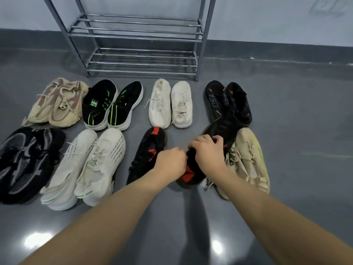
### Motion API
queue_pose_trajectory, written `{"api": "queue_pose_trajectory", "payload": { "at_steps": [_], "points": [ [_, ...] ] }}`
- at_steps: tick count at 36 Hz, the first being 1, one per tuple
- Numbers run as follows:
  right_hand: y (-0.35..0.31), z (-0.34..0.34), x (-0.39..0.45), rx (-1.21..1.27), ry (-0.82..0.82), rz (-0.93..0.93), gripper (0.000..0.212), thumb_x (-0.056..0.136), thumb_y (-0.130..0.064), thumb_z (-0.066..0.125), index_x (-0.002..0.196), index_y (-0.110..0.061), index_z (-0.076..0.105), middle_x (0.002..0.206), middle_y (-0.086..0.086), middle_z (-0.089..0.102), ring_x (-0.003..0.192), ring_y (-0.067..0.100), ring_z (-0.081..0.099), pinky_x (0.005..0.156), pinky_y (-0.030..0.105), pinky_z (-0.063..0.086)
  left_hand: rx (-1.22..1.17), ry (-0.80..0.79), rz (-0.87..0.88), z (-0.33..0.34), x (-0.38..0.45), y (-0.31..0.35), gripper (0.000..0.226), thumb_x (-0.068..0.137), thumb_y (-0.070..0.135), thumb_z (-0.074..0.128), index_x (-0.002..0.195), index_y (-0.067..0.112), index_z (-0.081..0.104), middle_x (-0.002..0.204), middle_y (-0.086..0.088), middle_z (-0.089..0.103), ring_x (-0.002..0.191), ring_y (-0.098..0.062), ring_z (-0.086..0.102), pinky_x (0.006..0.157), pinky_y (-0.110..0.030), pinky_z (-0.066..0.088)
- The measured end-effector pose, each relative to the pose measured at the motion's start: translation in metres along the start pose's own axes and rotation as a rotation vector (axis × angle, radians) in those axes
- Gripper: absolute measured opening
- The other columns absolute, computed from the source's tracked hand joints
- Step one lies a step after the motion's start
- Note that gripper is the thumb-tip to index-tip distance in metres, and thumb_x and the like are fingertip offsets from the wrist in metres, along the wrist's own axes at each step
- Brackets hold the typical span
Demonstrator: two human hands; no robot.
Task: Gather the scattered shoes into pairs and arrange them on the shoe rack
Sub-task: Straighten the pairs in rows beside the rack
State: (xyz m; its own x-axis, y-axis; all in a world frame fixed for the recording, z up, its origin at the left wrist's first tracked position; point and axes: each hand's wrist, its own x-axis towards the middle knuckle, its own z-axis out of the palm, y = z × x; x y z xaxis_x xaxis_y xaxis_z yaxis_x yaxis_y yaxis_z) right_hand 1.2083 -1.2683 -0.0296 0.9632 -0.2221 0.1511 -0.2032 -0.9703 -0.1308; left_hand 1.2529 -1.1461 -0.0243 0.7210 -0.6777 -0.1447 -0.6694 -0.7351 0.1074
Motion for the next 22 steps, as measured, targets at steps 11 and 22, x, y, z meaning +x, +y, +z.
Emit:
{"api": "queue_pose_trajectory", "payload": {
  "at_steps": [11,22],
  "points": [
    [-0.017,0.007,-0.018,0.176,-0.306,0.438,0.062,0.091,-0.044,0.053,0.143,-0.026,0.025,0.141,0.013,0.029,0.120,0.040,0.043,0.090,0.047,0.042,-0.157,0.041,-0.199,0.024,-0.029,-0.011,0.032,0.102,0.024,0.033,0.101,0.006,0.059,0.105,-0.010,0.063,0.096,-0.028,0.062,0.069,-0.030,0.040],
    [-0.022,0.028,-0.033,0.433,-0.440,0.379,0.061,0.084,0.005,0.046,0.140,-0.015,0.037,0.135,0.016,0.034,0.116,0.037,0.050,0.099,0.037,0.039,0.060,-0.078,-0.005,0.037,-0.029,-0.010,0.033,0.090,0.008,0.044,0.123,0.009,0.039,0.108,-0.010,0.061,0.097,-0.029,0.062,0.068,-0.034,0.040]
  ]
}}
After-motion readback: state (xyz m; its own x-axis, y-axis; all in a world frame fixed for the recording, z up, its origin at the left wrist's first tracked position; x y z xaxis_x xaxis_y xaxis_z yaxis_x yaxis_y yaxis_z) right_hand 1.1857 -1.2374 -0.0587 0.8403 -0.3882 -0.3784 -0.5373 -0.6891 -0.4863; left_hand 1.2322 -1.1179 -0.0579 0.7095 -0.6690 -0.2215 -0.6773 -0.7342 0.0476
